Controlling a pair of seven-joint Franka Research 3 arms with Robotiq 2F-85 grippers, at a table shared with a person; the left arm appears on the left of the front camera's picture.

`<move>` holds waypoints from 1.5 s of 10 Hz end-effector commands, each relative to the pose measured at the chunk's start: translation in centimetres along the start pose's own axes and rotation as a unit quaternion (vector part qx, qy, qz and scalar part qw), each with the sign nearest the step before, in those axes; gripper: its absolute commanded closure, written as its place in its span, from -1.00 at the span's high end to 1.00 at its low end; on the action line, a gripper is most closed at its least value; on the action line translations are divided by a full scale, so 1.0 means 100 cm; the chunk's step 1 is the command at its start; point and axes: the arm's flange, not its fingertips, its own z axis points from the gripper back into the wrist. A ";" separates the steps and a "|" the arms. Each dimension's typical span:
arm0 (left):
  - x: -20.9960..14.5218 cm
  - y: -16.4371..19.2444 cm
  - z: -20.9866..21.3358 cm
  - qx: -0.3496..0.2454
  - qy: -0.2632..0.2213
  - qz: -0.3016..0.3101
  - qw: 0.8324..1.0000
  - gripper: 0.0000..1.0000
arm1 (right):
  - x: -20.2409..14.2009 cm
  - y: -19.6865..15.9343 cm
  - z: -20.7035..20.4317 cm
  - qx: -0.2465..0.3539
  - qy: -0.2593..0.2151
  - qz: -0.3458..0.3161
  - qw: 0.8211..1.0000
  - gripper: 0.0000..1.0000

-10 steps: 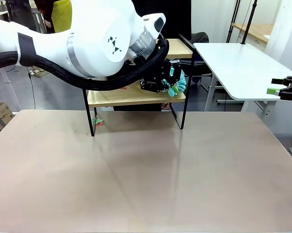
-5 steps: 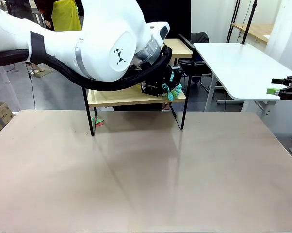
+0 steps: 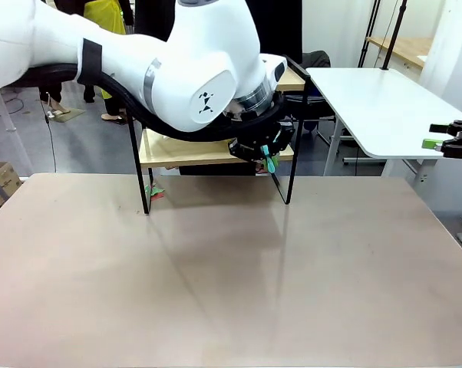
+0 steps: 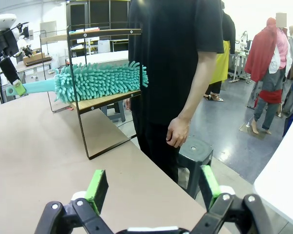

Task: Clean the shelf.
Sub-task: Clean the specific section of the Shelf indicated by the human with the Duster.

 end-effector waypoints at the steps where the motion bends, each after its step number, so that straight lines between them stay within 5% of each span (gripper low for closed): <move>1: -0.002 -0.011 0.005 0.027 0.000 0.018 0.999 -0.74 | 0.006 0.001 -0.002 -0.005 0.007 -0.006 1.000 1.00; 7: -0.015 0.044 0.020 0.154 0.012 0.024 0.988 -0.74 | 0.006 0.001 -0.002 -0.005 0.007 -0.006 1.000 1.00; 11: -0.022 0.103 0.041 0.305 0.013 0.023 0.952 -0.74 | 0.006 0.001 -0.002 -0.005 0.007 -0.006 1.000 1.00; 14: -0.037 0.119 0.081 0.419 -0.074 0.015 0.905 -0.74 | 0.006 0.001 -0.002 -0.005 0.007 -0.006 1.000 1.00; 15: -0.047 0.113 0.090 0.412 -0.093 -0.006 0.906 -0.74 | 0.006 0.001 -0.002 -0.005 0.007 -0.006 1.000 1.00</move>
